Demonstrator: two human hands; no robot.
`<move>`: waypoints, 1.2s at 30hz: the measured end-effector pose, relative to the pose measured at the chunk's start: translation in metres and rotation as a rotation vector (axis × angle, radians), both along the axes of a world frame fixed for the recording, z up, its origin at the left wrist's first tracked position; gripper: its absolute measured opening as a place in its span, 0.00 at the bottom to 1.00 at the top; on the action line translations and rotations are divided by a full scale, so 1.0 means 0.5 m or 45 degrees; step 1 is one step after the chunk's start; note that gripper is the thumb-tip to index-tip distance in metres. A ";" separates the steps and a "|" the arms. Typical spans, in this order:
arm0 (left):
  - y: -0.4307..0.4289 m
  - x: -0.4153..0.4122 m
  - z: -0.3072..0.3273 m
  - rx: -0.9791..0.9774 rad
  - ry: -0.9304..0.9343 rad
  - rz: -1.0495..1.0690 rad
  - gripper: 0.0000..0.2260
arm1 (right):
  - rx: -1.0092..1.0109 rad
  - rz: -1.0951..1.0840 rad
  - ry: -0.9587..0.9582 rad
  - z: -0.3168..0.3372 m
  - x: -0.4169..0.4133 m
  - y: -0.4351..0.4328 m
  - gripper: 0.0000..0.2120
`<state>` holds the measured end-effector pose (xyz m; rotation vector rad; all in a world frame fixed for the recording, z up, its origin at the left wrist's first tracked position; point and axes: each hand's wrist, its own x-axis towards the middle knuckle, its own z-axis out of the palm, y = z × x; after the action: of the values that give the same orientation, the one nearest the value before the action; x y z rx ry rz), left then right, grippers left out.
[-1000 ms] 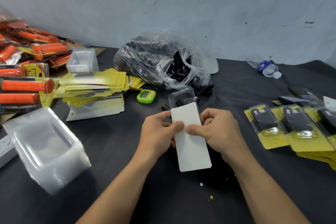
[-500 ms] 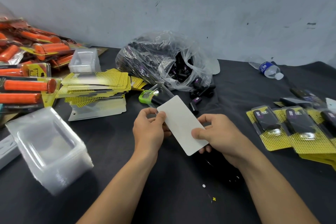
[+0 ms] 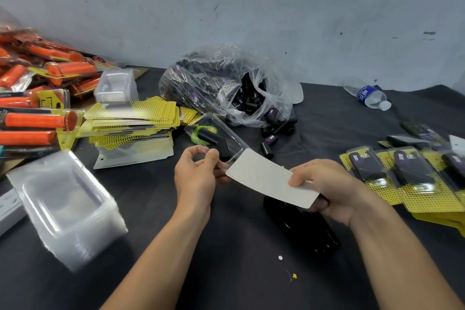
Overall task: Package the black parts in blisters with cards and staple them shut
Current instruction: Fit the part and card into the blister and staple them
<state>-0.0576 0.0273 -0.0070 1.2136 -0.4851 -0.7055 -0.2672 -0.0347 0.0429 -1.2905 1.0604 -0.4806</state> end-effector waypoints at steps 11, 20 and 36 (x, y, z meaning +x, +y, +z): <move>-0.002 -0.003 -0.001 -0.057 0.061 -0.004 0.03 | 0.074 -0.023 -0.095 0.005 -0.005 0.002 0.06; -0.002 -0.003 -0.001 -0.076 0.097 0.036 0.04 | 0.043 -0.037 -0.064 0.001 -0.003 -0.001 0.03; 0.000 -0.003 -0.006 -0.025 0.022 -0.015 0.04 | -0.172 0.006 0.058 -0.004 0.016 0.007 0.04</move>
<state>-0.0590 0.0273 -0.0098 1.1858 -0.4843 -0.7191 -0.2594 -0.0310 0.0410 -1.4280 1.0775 -0.5289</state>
